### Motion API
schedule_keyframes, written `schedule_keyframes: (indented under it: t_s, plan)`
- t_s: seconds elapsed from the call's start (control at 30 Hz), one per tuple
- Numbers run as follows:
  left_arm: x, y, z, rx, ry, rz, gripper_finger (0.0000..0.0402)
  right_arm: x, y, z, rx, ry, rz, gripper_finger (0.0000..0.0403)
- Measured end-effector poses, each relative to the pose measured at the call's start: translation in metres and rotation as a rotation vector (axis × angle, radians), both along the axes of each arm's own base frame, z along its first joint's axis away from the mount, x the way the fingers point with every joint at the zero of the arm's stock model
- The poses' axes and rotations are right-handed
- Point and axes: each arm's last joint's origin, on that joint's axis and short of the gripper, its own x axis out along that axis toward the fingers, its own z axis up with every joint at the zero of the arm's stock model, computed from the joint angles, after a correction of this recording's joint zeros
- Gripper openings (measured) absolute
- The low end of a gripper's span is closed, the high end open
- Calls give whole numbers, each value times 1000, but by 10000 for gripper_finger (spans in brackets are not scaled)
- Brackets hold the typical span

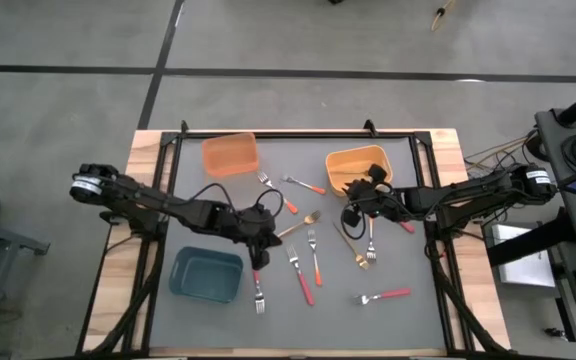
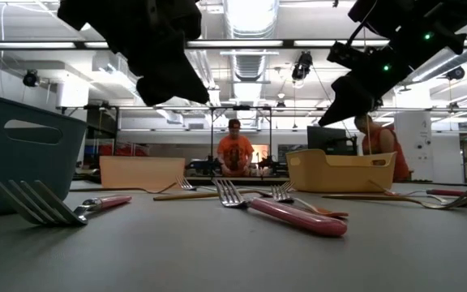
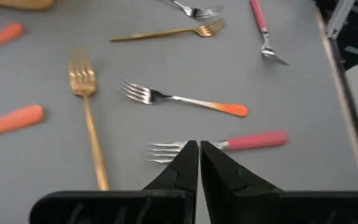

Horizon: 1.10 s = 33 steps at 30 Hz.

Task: Sort silverware by color (type)
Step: Put the pink fork into the blue bin

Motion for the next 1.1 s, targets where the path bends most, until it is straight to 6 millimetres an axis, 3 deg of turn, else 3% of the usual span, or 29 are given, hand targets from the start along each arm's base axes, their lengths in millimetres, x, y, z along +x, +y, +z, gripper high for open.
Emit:
schedule_keyframes:
  t_s: [0.2,0.37,0.63,0.87,1.1]
  plan:
    - [0,-9,4,-134,2,66,0,1,0,2,7,-20,-5,59]
    - [-1,-14,4,-168,11,29,0,10,0,20,43,-111,-27,59]
    - [-6,-38,7,-171,-20,14,0,22,8,49,311,-231,86,59]
    - [-7,-58,16,-179,-140,45,0,23,27,49,443,-208,265,59]
    - [-7,-60,18,-180,-172,54,0,23,38,51,514,-248,261,59]
